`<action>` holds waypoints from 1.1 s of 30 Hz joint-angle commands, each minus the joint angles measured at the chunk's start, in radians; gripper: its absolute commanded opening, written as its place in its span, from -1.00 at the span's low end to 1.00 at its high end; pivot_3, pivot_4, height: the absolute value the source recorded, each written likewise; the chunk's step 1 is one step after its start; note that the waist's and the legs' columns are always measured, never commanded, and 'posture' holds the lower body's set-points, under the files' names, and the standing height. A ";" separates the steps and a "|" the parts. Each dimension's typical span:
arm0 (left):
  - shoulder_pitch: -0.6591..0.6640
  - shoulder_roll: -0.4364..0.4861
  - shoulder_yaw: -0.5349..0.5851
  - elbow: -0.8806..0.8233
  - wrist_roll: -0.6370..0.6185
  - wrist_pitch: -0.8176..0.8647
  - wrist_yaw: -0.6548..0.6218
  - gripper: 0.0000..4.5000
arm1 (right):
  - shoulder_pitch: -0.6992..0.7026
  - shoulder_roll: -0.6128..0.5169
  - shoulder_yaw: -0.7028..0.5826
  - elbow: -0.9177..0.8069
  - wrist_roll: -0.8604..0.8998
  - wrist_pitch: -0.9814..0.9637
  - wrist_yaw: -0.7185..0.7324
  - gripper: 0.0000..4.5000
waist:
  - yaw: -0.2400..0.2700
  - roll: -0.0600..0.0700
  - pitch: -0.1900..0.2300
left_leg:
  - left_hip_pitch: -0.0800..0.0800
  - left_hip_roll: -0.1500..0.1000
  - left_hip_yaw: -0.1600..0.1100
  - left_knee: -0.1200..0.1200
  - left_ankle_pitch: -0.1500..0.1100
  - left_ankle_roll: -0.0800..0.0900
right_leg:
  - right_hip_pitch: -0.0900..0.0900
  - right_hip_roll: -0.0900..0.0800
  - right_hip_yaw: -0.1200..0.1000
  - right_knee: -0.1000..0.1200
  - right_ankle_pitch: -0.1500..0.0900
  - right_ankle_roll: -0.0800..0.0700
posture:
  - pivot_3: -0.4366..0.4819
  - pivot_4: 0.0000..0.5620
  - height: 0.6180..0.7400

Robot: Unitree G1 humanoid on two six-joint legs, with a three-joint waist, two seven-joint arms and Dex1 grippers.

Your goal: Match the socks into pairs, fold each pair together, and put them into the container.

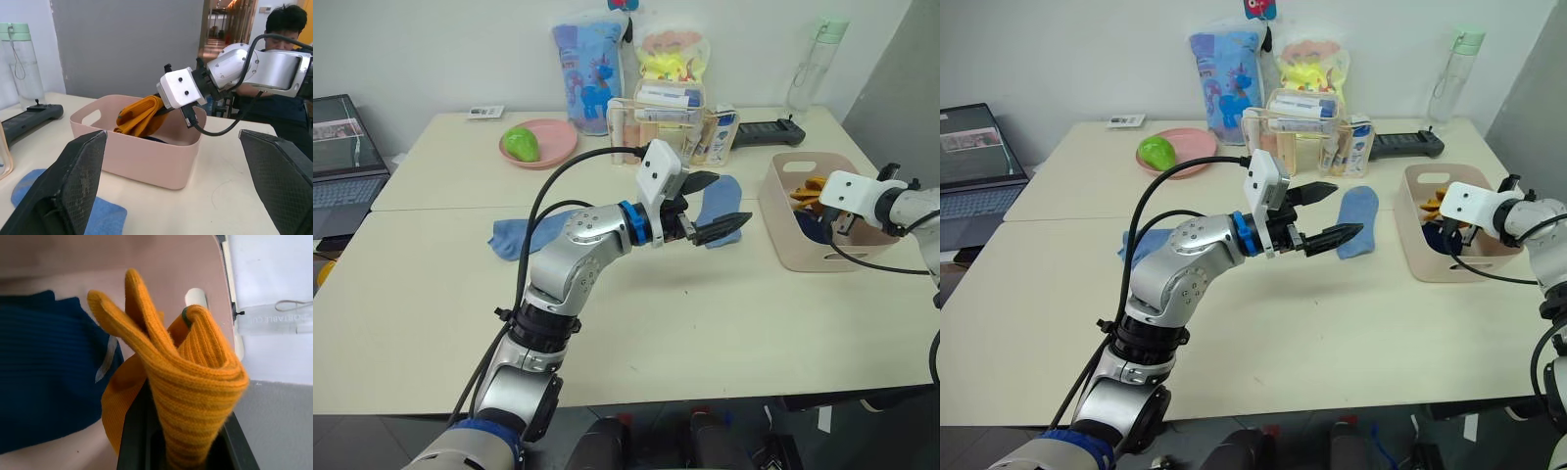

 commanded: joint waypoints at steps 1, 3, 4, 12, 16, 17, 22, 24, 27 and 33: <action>-0.005 0.000 0.008 -0.040 0.001 -0.002 0.008 1.00 | -0.025 -0.005 -0.013 0.002 0.009 -0.021 0.081 -1.00 | 0.001 0.000 0.000 | 0.000 0.000 0.000 0.000 0.000 0.000 | 0.000 0.000 0.000 0.000 0.000 0.000 | -0.05 -0.47 1.00; -0.003 0.001 0.006 -0.037 0.002 -0.006 0.006 1.00 | -0.017 -0.008 -0.022 -0.006 0.029 -0.012 0.138 -1.00 | 0.001 0.000 0.000 | 0.000 0.000 0.000 0.000 0.000 0.000 | 0.000 0.000 0.000 0.000 0.000 0.000 | -0.05 -0.47 1.00; -0.003 0.001 0.006 -0.035 0.002 -0.008 0.005 1.00 | -0.014 -0.009 -0.026 -0.008 0.036 -0.008 0.161 -0.85 | 0.001 0.000 0.000 | 0.000 0.000 0.000 0.000 0.000 0.000 | 0.000 0.000 0.000 0.000 0.000 0.000 | -0.05 -0.47 1.00; -0.011 0.001 0.007 -0.012 0.004 -0.022 -0.008 1.00 | -0.043 -0.016 -0.066 -0.057 0.110 0.070 0.343 0.36 | 0.001 0.000 0.000 | 0.000 0.000 0.000 0.000 0.000 0.000 | 0.000 0.000 0.000 0.000 0.000 0.000 | -0.05 -0.47 1.00; -0.014 0.006 0.008 -0.003 0.010 -0.032 -0.017 1.00 | -0.067 -0.036 -0.106 -0.135 0.193 0.221 0.516 0.66 | 0.001 0.000 0.000 | 0.000 0.000 0.000 0.000 0.000 0.000 | 0.000 0.000 0.000 0.000 0.000 0.000 | -0.05 -0.47 1.00; -0.016 0.007 0.008 0.001 0.014 -0.035 -0.017 1.00 | -0.082 -0.040 -0.113 -0.147 0.206 0.248 0.545 0.66 | 0.001 0.000 0.000 | 0.000 0.000 0.000 0.000 0.000 0.000 | 0.000 0.000 -0.001 0.000 0.000 0.000 | -0.05 -0.47 1.00; -0.016 0.005 0.005 -0.001 0.021 -0.039 -0.019 1.00 | -0.170 -0.048 -0.141 -0.130 0.238 0.318 0.598 0.66 | 0.002 0.000 0.000 | 0.000 0.000 -0.001 0.000 0.000 0.000 | 0.000 0.000 -0.001 0.000 0.000 0.000 | -0.05 -0.47 1.00; -0.015 0.000 0.004 -0.004 0.021 -0.038 -0.017 1.00 | -0.228 -0.041 -0.148 -0.066 0.216 0.303 0.548 0.66 | 0.003 0.000 0.000 | 0.000 0.000 -0.002 0.000 0.000 0.000 | 0.000 0.000 -0.001 0.000 0.000 0.000 | -0.05 -0.47 1.00; -0.014 -0.003 0.003 -0.007 0.020 -0.038 -0.017 1.00 | -0.244 -0.041 -0.126 0.017 0.162 0.230 0.466 0.66 | 0.004 0.000 0.000 | 0.000 0.000 -0.002 0.000 0.000 0.000 | 0.000 0.000 -0.001 0.000 0.000 0.000 | -0.05 -0.47 1.00; -0.021 0.006 0.003 0.000 0.025 -0.038 -0.026 1.00 | -0.185 -0.038 -0.088 0.095 0.104 0.098 0.430 -0.19 | 0.003 0.000 0.000 | 0.000 0.000 -0.001 0.000 0.000 0.000 | 0.000 0.000 -0.001 0.000 0.000 0.000 | -0.05 -0.47 1.00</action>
